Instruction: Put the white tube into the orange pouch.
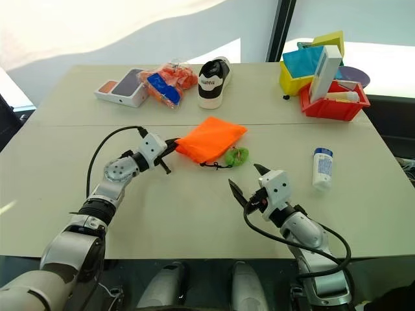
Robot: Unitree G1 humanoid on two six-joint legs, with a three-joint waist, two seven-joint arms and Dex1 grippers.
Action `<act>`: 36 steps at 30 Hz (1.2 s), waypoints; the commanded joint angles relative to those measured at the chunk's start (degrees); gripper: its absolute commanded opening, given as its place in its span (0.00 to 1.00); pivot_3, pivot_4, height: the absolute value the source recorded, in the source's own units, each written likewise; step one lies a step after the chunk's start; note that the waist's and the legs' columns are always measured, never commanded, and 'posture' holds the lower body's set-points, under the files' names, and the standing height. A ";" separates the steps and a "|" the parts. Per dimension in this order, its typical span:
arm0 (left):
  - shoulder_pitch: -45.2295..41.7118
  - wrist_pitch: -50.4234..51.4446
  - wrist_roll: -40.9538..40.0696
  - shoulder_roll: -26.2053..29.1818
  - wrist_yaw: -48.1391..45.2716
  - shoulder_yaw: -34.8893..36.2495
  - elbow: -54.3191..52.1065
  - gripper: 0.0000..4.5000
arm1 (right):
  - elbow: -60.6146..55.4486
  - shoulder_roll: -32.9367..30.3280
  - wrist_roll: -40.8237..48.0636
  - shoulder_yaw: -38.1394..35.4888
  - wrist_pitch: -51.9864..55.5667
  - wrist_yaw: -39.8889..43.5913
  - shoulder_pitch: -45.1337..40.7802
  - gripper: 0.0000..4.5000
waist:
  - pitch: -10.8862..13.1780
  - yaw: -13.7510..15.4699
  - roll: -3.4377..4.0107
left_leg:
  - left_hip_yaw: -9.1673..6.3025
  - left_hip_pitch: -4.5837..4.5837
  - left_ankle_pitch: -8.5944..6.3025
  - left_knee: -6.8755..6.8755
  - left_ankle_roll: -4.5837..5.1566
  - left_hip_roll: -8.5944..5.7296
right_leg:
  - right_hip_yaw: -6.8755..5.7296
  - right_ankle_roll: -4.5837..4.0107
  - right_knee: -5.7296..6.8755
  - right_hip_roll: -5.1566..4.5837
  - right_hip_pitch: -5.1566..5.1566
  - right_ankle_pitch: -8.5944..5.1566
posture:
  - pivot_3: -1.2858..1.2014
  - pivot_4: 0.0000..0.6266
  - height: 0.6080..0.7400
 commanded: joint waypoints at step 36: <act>28.95 38.06 -16.01 7.18 -5.25 4.68 -51.62 0.01 | 22.38 4.76 1.29 -24.08 1.22 -19.43 -9.45 1.00 | 0.00 0.10 0.07 | 0.71 0.12 -0.03 0.09 0.07 0.09 | 0.88 -0.18 0.05 0.05 -0.12 -0.02 | 0.52 0.24 1.00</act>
